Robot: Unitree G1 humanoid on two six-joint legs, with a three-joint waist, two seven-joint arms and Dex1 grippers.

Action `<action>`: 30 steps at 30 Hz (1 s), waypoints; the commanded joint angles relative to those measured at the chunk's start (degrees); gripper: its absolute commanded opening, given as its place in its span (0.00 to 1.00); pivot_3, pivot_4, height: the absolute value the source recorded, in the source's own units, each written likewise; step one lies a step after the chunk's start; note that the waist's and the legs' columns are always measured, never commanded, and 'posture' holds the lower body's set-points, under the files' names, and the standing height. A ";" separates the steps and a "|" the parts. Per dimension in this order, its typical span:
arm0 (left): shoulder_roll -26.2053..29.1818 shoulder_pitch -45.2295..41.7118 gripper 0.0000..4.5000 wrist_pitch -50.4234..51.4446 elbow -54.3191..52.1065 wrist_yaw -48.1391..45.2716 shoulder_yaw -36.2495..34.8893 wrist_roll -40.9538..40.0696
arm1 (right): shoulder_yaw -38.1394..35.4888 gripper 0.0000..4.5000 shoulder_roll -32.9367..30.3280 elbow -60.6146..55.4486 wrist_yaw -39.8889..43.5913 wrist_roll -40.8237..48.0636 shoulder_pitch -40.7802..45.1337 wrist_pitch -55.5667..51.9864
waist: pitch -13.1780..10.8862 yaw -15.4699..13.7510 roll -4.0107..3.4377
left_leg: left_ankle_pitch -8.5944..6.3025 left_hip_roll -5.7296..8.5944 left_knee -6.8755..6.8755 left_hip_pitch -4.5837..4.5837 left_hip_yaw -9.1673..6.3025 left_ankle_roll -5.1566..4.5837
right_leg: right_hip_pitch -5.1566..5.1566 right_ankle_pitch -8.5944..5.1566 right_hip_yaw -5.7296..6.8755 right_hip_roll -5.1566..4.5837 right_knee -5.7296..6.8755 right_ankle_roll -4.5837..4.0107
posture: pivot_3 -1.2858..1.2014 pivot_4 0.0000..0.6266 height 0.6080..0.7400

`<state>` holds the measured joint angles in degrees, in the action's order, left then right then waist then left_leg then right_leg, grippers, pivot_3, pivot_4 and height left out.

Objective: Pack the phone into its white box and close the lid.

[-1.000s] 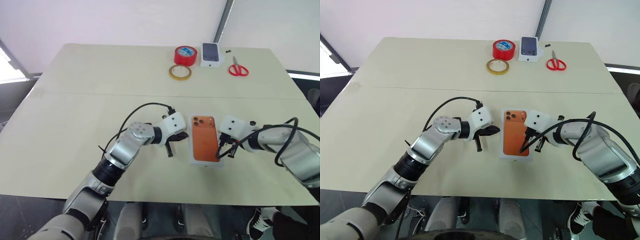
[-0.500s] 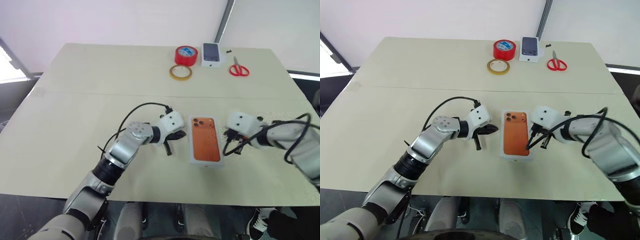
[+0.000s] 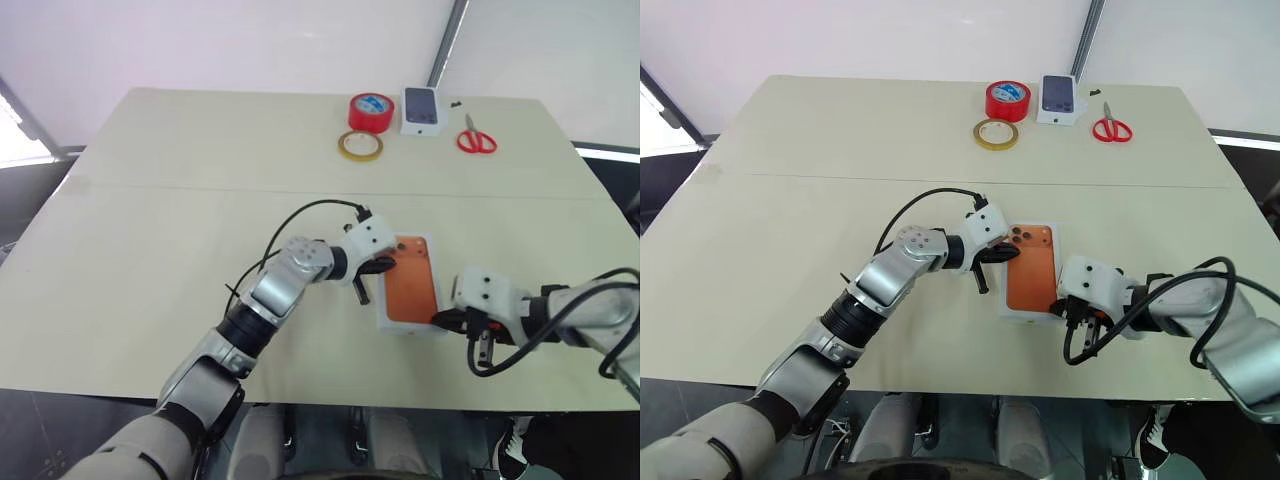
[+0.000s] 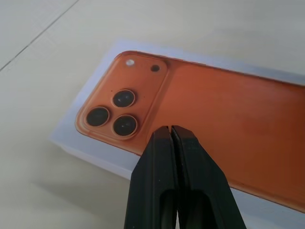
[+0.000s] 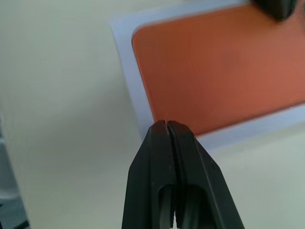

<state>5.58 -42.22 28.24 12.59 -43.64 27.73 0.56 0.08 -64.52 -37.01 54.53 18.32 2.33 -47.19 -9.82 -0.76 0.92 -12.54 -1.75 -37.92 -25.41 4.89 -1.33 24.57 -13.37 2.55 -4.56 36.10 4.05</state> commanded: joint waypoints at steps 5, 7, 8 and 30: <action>-0.15 -1.04 0.02 -1.99 0.70 0.58 -1.98 -0.07 | -0.19 0.01 0.62 0.12 -3.18 -1.61 1.78 0.10 | 0.03 0.00 0.05 | 0.00 0.01 0.00 0.01 0.00 0.00 | -0.03 0.00 0.00 -0.05 -0.03 -0.01 | 0.52 0.24 1.00; -0.46 -1.50 0.02 -3.19 0.28 1.46 -4.13 -1.15 | -1.16 0.01 1.10 1.18 -3.42 -1.45 2.54 1.18 | 0.03 0.05 0.05 | 0.00 0.01 0.00 -0.01 0.00 0.00 | 0.00 0.00 0.00 -0.06 -0.02 -0.01 | 0.52 0.24 1.00; -0.20 -1.94 0.02 -4.05 -0.48 2.44 -6.59 -2.06 | -1.93 0.01 2.01 2.04 -3.97 -1.12 3.78 1.65 | 0.02 0.08 0.06 | 0.00 0.01 0.00 -0.01 0.00 0.00 | 0.00 0.00 0.00 -0.05 -0.01 -0.01 | 0.52 0.24 1.00; 19.34 7.95 0.02 14.31 -20.24 17.99 -44.94 -16.74 | 1.23 0.01 14.84 32.81 -2.55 -3.72 22.67 17.50 | -0.01 0.08 0.08 | 0.00 0.02 -0.02 -0.01 0.08 0.00 | -0.02 0.11 0.02 -0.06 0.04 0.20 | 0.52 0.24 1.00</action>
<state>24.79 -33.55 40.84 -4.78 -28.07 -13.79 -14.40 1.77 -49.76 -4.18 51.24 14.73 23.29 -31.23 -9.83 -0.68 1.00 -12.54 -1.73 -37.95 -25.41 4.97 -1.33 24.55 -13.27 2.57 -4.62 36.16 4.24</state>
